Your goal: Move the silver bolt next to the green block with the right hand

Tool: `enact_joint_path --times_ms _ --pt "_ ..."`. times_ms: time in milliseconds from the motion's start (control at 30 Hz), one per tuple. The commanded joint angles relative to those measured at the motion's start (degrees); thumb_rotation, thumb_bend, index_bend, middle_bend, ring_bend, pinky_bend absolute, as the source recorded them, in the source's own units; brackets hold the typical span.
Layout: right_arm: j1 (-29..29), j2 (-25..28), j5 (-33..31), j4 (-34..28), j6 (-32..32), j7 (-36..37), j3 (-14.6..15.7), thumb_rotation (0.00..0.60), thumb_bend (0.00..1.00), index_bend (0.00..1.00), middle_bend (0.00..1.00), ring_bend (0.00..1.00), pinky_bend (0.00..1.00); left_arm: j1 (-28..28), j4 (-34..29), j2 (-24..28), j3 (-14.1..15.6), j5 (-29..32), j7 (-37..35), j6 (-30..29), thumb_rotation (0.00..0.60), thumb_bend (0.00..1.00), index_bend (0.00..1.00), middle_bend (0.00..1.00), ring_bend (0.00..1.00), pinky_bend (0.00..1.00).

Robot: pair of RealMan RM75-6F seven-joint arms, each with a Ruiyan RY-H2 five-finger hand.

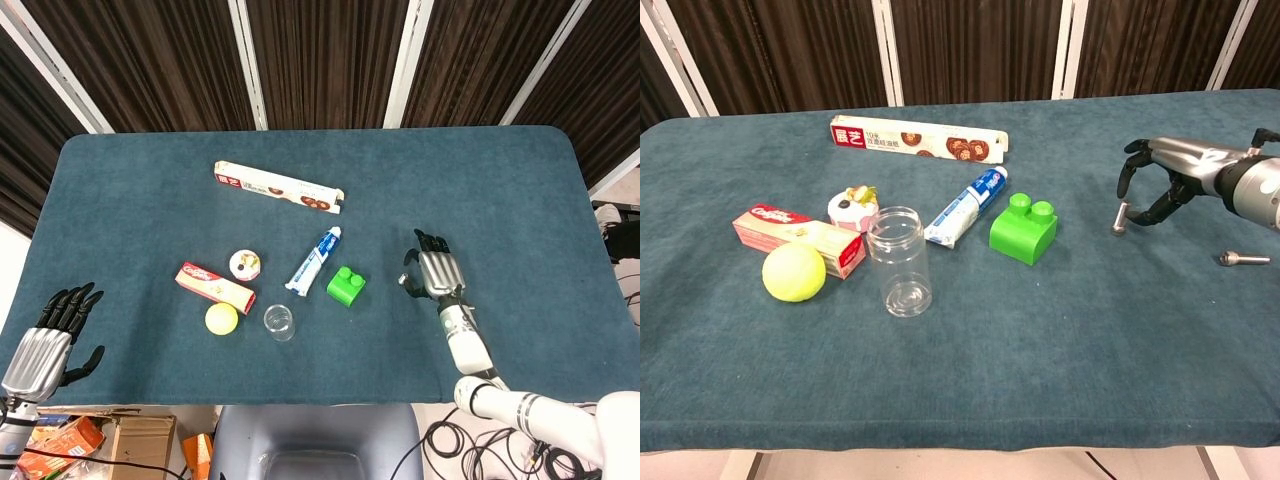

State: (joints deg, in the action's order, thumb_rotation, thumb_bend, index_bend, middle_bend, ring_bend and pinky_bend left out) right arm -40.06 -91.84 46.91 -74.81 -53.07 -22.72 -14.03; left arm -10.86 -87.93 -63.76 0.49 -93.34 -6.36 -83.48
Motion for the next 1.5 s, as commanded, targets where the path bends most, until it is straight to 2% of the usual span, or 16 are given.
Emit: enact_joint_path --times_ms 33,200,367,533,600,800,1067,1500 --pt "0.4 0.7 0.5 -1.1 -0.8 0.1 0.2 0.6 0.3 0.38 0.0 0.0 0.0 -0.1 0.0 0.0 0.0 -0.2 -0.1 0.0 0.6 0.37 0.0 0.0 0.0 0.07" --pt "3.3 3.9 4.0 -5.8 -6.3 -1.2 2.7 0.6 0.26 0.35 0.0 0.0 0.0 -0.1 -0.1 0.1 0.1 -0.3 0.1 0.1 0.6 0.38 0.0 0.0 0.0 0.07" --pt "8.5 9.5 9.7 -11.0 -11.0 0.7 7.1 0.6 0.24 0.39 0.0 0.0 0.0 0.0 -0.1 0.0 0.3 -0.4 0.1 0.0 0.6 0.39 0.0 0.0 0.0 0.07" --pt "13.1 12.6 13.8 -10.4 -14.7 0.5 11.6 0.6 0.24 0.42 0.0 0.0 0.0 0.3 -0.3 0.0 0.4 -0.7 0.5 -0.7 0.6 0.39 0.0 0.0 0.0 0.07" --pt "14.1 12.5 14.4 -9.0 -14.7 1.5 12.3 0.6 0.24 0.43 0.0 0.0 0.0 0.4 -0.3 0.0 0.4 -0.7 0.5 -0.8 0.6 0.39 0.0 0.0 0.0 0.07" --pt "14.6 10.9 15.2 -3.3 -9.8 6.1 12.8 0.6 0.24 0.47 0.0 0.0 0.0 0.6 -0.4 0.1 0.4 -1.0 0.3 -1.3 0.6 0.39 0.0 0.0 0.0 0.07" --pt "13.6 7.6 15.7 2.5 -5.5 9.3 11.1 0.6 0.24 0.48 0.0 0.0 0.0 0.6 -0.3 0.0 0.4 -0.7 0.4 -1.1 0.6 0.39 0.0 0.0 0.0 0.07" --pt "13.4 6.3 14.4 4.9 -2.6 8.6 9.4 0.6 0.26 0.54 0.0 0.0 0.0 0.6 -0.3 0.0 0.2 -0.5 0.4 -1.0 0.6 0.39 0.0 0.0 0.0 0.07"
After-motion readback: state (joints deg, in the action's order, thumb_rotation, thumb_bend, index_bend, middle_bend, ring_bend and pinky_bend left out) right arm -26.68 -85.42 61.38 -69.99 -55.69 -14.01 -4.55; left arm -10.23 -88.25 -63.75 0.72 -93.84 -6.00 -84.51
